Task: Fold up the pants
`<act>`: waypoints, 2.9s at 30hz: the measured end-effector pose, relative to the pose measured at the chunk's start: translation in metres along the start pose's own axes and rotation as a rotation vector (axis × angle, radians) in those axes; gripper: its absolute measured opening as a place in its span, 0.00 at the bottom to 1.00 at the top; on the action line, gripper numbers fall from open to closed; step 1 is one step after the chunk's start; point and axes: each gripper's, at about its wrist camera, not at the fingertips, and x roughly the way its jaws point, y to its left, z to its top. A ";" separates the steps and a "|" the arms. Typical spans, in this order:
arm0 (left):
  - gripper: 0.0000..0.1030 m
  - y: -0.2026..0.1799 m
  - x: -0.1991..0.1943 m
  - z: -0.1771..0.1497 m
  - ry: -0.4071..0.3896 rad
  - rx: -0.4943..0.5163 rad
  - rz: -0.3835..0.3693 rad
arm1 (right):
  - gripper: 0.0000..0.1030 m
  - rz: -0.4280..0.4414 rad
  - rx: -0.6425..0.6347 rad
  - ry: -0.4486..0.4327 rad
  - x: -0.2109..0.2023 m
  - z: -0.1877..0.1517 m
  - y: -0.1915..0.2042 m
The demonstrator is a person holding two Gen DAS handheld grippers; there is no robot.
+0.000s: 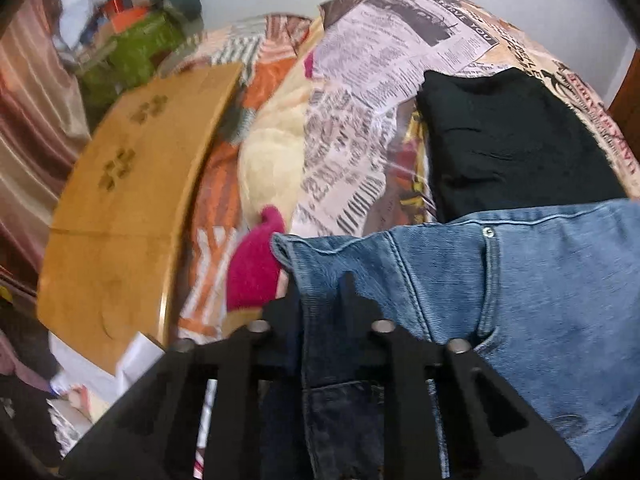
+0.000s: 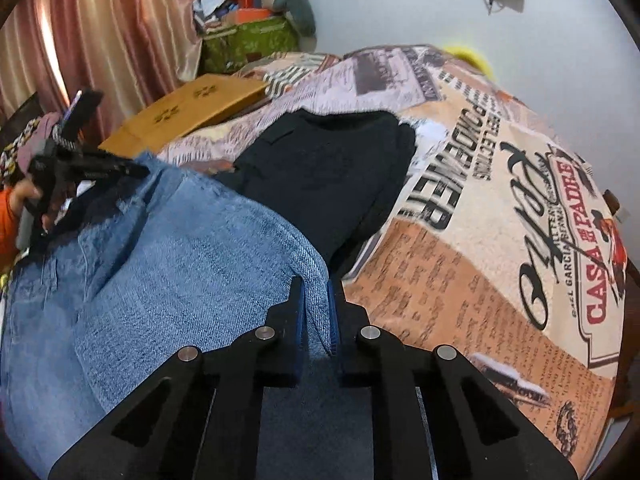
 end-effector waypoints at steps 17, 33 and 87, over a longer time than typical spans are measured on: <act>0.06 0.024 -0.089 0.011 -0.190 -0.062 0.012 | 0.06 -0.067 -0.055 -0.111 -0.035 0.028 0.007; 0.06 0.025 -0.189 -0.056 -0.194 -0.027 -0.031 | 0.07 -0.029 -0.069 -0.130 -0.109 -0.006 0.046; 0.15 -0.116 -0.247 -0.121 -0.204 0.067 -0.170 | 0.34 -0.160 0.285 -0.108 -0.222 -0.160 0.012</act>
